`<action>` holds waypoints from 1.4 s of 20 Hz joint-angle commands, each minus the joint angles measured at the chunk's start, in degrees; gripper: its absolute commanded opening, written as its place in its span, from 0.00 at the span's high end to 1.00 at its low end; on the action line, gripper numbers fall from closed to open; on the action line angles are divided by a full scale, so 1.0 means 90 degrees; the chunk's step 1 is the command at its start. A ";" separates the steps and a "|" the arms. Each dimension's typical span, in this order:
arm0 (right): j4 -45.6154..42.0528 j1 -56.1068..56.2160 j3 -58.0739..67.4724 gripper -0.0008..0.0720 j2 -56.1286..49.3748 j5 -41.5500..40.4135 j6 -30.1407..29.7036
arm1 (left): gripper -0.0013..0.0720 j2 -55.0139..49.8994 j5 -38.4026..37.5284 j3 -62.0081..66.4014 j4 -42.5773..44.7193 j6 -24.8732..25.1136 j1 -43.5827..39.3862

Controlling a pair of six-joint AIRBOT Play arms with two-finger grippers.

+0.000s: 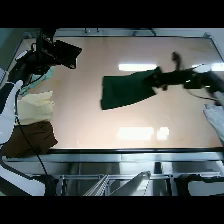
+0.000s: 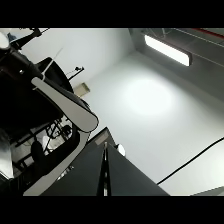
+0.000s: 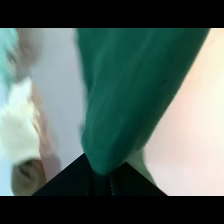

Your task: Fold the shirts.

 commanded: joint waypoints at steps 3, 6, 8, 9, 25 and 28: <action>-0.0712 -0.3050 0.0823 0.96 0.1355 0.0619 0.1656 | 0.96 -0.0005 -0.0102 0.0000 0.0005 0.0005 -0.0002; -0.1783 -0.4639 0.1268 0.96 0.1496 0.1693 0.2416 | 0.96 -0.0005 -0.0100 -0.0002 0.0061 0.0007 -0.0002; -0.2781 -0.5520 0.1307 0.96 0.1676 0.2215 0.2805 | 0.96 -0.0005 -0.0100 -0.0002 0.0058 0.0007 -0.0002; -0.3317 -0.5870 0.1304 0.96 0.1758 0.2480 0.2914 | 0.96 -0.0005 -0.0100 -0.0002 0.0061 0.0007 -0.0002; -0.6103 -0.7043 0.1268 0.34 0.1430 0.3903 0.2788 | 0.96 -0.0005 -0.0097 -0.0002 0.0058 0.0010 -0.0002; -0.5746 -0.6802 0.1270 0.42 0.1430 0.3679 0.2807 | 0.96 -0.0005 -0.0095 0.0000 0.0056 0.0010 -0.0002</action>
